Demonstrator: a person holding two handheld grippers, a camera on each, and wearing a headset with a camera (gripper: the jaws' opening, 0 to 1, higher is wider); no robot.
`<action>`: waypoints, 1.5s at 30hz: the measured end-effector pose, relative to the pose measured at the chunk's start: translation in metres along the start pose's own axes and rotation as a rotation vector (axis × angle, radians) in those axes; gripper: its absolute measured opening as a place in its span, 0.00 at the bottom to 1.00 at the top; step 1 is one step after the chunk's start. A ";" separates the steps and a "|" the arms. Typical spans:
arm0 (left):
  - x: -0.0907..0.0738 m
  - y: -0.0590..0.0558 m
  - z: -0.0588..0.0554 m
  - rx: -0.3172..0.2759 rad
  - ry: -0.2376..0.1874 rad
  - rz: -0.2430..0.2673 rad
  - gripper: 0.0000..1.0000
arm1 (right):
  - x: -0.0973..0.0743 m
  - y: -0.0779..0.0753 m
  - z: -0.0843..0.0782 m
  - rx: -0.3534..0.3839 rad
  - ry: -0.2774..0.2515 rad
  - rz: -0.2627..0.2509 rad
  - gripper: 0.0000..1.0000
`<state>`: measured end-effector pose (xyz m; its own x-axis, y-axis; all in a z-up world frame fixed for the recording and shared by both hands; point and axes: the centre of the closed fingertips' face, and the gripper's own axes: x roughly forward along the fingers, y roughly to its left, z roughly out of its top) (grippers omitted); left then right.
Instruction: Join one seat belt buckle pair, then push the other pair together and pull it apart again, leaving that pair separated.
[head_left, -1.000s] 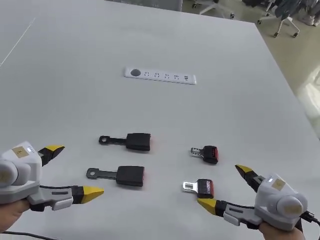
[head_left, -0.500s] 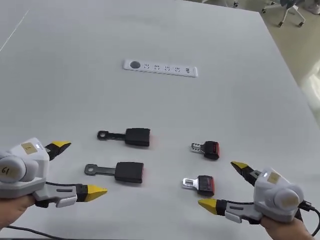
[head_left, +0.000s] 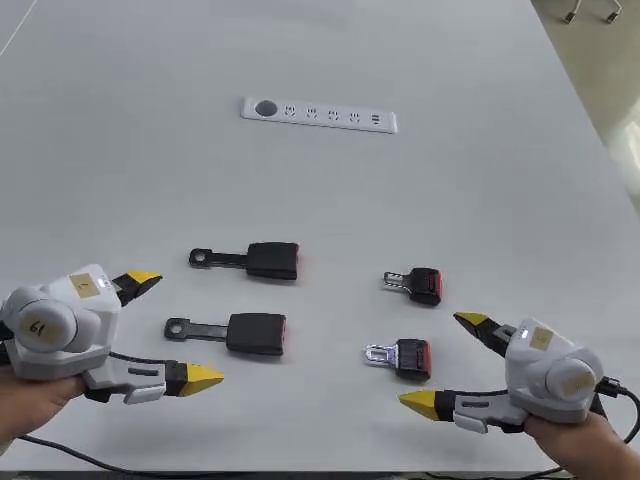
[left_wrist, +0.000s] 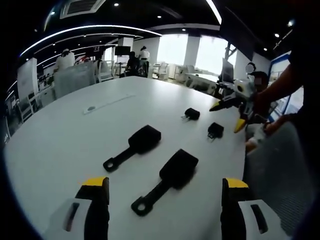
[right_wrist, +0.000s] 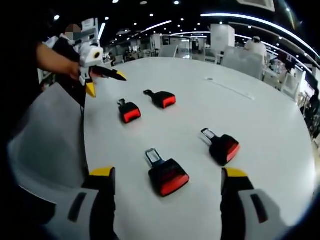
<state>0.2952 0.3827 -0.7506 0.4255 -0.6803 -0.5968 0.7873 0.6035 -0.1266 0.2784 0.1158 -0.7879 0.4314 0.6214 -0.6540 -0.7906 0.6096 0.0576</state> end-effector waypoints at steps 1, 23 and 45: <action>0.003 0.000 0.000 0.007 0.006 -0.008 0.94 | 0.001 0.000 -0.002 -0.008 0.012 0.011 0.89; 0.046 -0.011 -0.016 0.206 0.155 -0.153 0.81 | 0.017 0.009 -0.021 -0.125 0.125 0.197 0.76; 0.082 -0.012 -0.036 0.397 0.270 -0.265 0.57 | 0.021 0.004 -0.032 -0.184 0.174 0.307 0.54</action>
<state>0.3051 0.3345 -0.8265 0.1010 -0.6257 -0.7735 0.9821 0.1869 -0.0230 0.2709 0.1155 -0.8257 0.0953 0.6585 -0.7465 -0.9428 0.3005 0.1446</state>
